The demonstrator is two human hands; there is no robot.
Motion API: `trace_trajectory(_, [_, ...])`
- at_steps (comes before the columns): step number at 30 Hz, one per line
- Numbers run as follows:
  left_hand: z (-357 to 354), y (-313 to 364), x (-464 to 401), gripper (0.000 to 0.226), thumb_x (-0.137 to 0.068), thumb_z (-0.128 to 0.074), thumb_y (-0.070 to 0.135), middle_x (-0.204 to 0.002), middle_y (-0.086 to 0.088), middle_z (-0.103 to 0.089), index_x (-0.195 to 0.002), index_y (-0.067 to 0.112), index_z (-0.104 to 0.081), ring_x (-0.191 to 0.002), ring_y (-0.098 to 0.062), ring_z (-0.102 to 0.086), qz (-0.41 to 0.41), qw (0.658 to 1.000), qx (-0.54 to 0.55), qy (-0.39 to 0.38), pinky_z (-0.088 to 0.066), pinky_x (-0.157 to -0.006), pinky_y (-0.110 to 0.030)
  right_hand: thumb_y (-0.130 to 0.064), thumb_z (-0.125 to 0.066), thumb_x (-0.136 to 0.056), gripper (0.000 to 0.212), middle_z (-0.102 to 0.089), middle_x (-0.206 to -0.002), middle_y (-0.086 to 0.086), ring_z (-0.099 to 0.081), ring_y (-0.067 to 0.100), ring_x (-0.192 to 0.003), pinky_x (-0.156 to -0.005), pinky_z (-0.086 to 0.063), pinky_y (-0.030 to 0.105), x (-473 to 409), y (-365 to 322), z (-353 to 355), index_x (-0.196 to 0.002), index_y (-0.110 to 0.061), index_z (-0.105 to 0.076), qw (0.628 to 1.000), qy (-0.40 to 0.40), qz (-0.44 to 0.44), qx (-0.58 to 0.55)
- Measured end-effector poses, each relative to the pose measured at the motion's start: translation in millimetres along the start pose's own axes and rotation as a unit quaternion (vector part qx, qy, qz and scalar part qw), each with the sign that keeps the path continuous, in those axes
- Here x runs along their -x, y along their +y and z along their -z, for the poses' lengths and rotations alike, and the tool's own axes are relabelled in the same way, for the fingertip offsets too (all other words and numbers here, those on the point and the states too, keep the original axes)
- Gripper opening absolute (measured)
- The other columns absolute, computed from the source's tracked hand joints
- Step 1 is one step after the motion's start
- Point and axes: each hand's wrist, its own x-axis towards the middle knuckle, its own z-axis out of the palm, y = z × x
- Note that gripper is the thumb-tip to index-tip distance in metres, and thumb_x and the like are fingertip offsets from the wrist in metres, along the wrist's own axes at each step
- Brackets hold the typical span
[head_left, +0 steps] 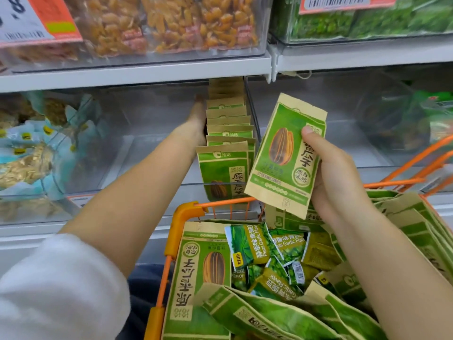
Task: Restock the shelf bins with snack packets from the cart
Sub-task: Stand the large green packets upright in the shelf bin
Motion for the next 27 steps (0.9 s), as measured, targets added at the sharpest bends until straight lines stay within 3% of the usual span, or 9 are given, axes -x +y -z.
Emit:
trace_trajectory(4, [1.2,-6.7,20.2,0.063,-0.102,-0.036,0.039,-0.053,-0.003,-0.063,-0.050,0.015,-0.062,-0.044,-0.020,-0.061,0.005,0.999,0.027,-0.034,-0.050,-0.043,-0.022,-0.029,-0.058,-0.092,0.037,-0.070,-0.109,0.016,-0.067,0.036,-0.099,-0.090,-0.051,0.055,1.5,-0.4,-1.5,-0.120,-0.005,-0.063,1.000,0.000,0.004,0.008])
trace_trajectory(6, [0.3,-7.8,31.1,0.059,-0.101,-0.038,0.043,-0.062,-0.006,-0.066,-0.059,0.012,-0.067,-0.054,-0.021,-0.064,0.017,0.999,0.005,-0.037,-0.052,-0.048,-0.023,-0.029,-0.059,-0.092,0.038,-0.070,-0.110,0.016,-0.067,0.036,-0.099,-0.090,-0.051,0.056,2.1,-0.4,-3.0,-0.120,-0.005,-0.062,1.000,0.000,0.007,0.013])
trace_trajectory(8, [6.8,-5.8,43.3,0.064,-0.096,-0.037,0.059,-0.104,-0.015,-0.069,-0.105,0.003,-0.066,-0.083,-0.028,-0.071,0.041,0.998,0.029,-0.025,-0.056,-0.054,-0.029,-0.029,-0.059,-0.092,0.038,-0.070,-0.110,0.016,-0.067,0.035,-0.099,-0.091,-0.051,0.056,3.4,-0.2,-4.3,-0.121,-0.005,-0.062,1.000,-0.004,0.011,0.015])
trace_trajectory(9, [13.3,-5.7,44.6,0.078,-0.092,-0.036,0.067,-0.132,-0.016,-0.057,-0.133,0.003,-0.050,-0.107,-0.031,-0.066,0.068,0.996,0.056,-0.014,-0.059,-0.065,-0.035,-0.029,-0.059,-0.092,0.038,-0.070,-0.111,0.016,-0.067,0.036,-0.100,-0.091,-0.050,0.056,3.7,-0.3,-4.3,-0.121,-0.005,-0.062,1.000,-0.003,0.014,0.013])
trace_trajectory(12, [30.5,-9.4,55.2,0.090,-0.090,-0.029,0.072,-0.159,-0.012,-0.021,-0.155,0.011,-0.011,-0.143,-0.034,-0.026,0.115,0.993,0.033,0.016,-0.028,-0.111,-0.055,-0.026,-0.058,-0.092,0.038,-0.068,-0.113,0.018,-0.065,0.037,-0.104,-0.093,-0.050,0.056,4.7,-0.6,-4.3,-0.122,-0.004,-0.061,1.000,0.001,0.027,-0.002])
trace_trajectory(15, [37.9,-17.7,66.3,0.086,-0.092,-0.023,0.069,-0.160,-0.016,-0.012,-0.155,0.013,-0.006,-0.147,-0.038,-0.013,0.124,0.991,0.035,0.039,-0.008,-0.117,-0.058,-0.024,-0.058,-0.092,0.038,-0.068,-0.113,0.020,-0.064,0.039,-0.105,-0.093,-0.049,0.057,5.2,-0.9,-5.8,-0.122,-0.002,-0.060,0.999,0.005,0.034,-0.013])
trace_trajectory(19, [13.7,-23.5,81.1,0.078,-0.085,-0.033,0.073,-0.139,-0.017,-0.053,-0.140,0.019,-0.047,-0.112,-0.038,-0.061,0.103,0.994,0.043,-0.019,-0.044,-0.097,-0.058,-0.025,-0.057,-0.093,0.036,-0.068,-0.113,0.018,-0.065,0.037,-0.104,-0.092,-0.051,0.055,6.5,-1.4,-7.6,-0.122,-0.003,-0.061,0.999,0.014,0.036,-0.010])
trace_trajectory(24, [-11.4,-25.1,104.6,0.074,-0.094,-0.026,0.068,-0.154,-0.005,-0.034,-0.151,0.021,-0.028,-0.138,-0.030,-0.037,-0.001,0.996,-0.092,0.022,-0.028,-0.113,-0.053,-0.026,-0.057,-0.094,0.037,-0.070,-0.111,0.015,-0.067,0.033,-0.101,-0.091,-0.052,0.052,6.5,-1.9,-5.4,-0.124,-0.005,-0.060,0.999,0.008,0.034,-0.003])
trace_trajectory(27, [5.8,-27.3,113.4,0.079,-0.085,-0.039,0.075,-0.153,-0.003,-0.038,-0.148,0.028,-0.035,-0.137,-0.027,-0.039,-0.016,0.997,-0.074,-0.036,-0.032,-0.112,-0.052,-0.027,-0.057,-0.093,0.037,-0.070,-0.111,0.015,-0.068,0.033,-0.101,-0.090,-0.053,0.051,6.5,-3.1,-2.7,-0.123,-0.005,-0.060,0.999,0.012,0.034,-0.015])
